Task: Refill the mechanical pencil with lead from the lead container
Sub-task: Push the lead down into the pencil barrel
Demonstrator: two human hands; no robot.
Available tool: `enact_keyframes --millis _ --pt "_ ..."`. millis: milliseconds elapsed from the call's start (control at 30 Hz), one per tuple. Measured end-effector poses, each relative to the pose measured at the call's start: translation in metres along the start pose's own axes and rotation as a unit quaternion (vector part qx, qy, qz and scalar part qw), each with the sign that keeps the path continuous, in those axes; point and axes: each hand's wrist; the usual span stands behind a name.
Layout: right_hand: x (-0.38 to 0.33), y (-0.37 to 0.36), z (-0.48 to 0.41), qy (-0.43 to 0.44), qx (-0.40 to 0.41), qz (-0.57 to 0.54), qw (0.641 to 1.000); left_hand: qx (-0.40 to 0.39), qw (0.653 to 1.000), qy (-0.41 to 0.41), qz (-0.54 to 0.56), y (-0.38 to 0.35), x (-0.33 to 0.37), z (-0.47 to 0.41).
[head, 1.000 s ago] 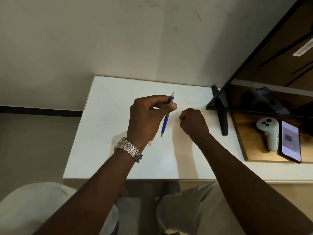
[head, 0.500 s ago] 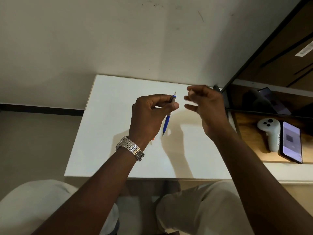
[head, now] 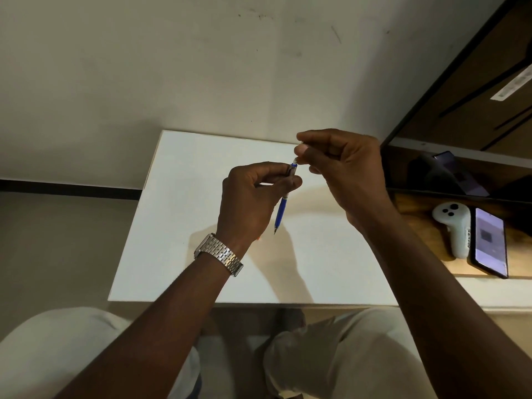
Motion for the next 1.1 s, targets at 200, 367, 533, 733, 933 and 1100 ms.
enact_keyframes --millis 200,367,533,733,933,1100 --pt "0.0004 0.0001 0.0014 -0.005 -0.010 -0.013 1.000 -0.001 1.000 -0.001 -0.008 0.0004 0.0007 -0.0001" --pt "0.0024 0.0007 0.0003 -0.005 -0.018 -0.004 1.000 0.001 1.000 0.004 -0.013 0.0003 0.0010 -0.0002" --pt "0.0044 0.0025 -0.0011 0.013 -0.029 0.027 0.999 0.003 1.000 0.002 -0.017 0.0001 0.0002 -0.0004" --pt "0.0062 0.0017 0.0001 0.019 -0.025 0.040 0.999 0.002 1.000 -0.009 -0.020 -0.0003 -0.0001 -0.0006" --pt "0.0070 0.0012 0.0021 0.030 -0.037 0.069 0.996 0.001 1.000 -0.010 -0.020 0.0007 -0.0026 -0.0018" --pt "0.0043 0.0022 0.0037 0.039 -0.045 0.092 0.994 0.003 1.000 -0.015 -0.021 0.0010 -0.0033 -0.0029"
Point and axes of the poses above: each hand's wrist, its own z-axis away from the middle knuckle, its own y-axis out of the back of the hand, x = y × z, and after that the axes turned 2 degrees about z, right-handed
